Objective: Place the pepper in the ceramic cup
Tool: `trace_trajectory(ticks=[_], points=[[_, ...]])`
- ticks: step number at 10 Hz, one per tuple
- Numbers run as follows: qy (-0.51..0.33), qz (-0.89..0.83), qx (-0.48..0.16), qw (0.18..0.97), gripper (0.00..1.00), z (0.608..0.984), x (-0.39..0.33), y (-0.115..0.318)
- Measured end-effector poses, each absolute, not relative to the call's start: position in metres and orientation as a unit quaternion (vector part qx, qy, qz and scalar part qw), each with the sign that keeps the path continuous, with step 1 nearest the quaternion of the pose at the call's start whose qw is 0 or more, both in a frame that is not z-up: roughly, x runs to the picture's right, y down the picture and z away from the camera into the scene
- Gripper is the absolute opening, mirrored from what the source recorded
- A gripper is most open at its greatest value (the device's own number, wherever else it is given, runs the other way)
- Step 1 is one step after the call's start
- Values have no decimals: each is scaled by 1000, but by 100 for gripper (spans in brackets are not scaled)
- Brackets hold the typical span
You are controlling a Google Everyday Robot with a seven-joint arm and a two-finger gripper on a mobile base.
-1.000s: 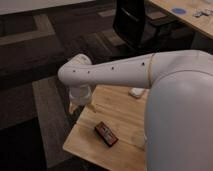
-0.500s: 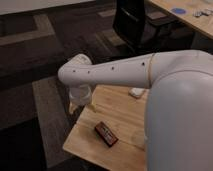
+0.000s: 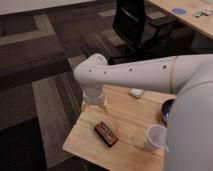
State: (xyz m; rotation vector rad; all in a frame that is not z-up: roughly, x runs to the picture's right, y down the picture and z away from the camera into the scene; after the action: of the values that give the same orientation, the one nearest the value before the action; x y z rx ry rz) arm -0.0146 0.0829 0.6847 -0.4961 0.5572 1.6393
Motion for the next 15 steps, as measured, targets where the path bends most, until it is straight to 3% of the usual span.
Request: trace_trajectory(ticks=[4, 10, 15], points=[[242, 770, -164, 567, 65, 627, 90, 62], [245, 773, -166, 561, 65, 626, 91, 65], [261, 853, -139, 429, 65, 584, 214, 105]])
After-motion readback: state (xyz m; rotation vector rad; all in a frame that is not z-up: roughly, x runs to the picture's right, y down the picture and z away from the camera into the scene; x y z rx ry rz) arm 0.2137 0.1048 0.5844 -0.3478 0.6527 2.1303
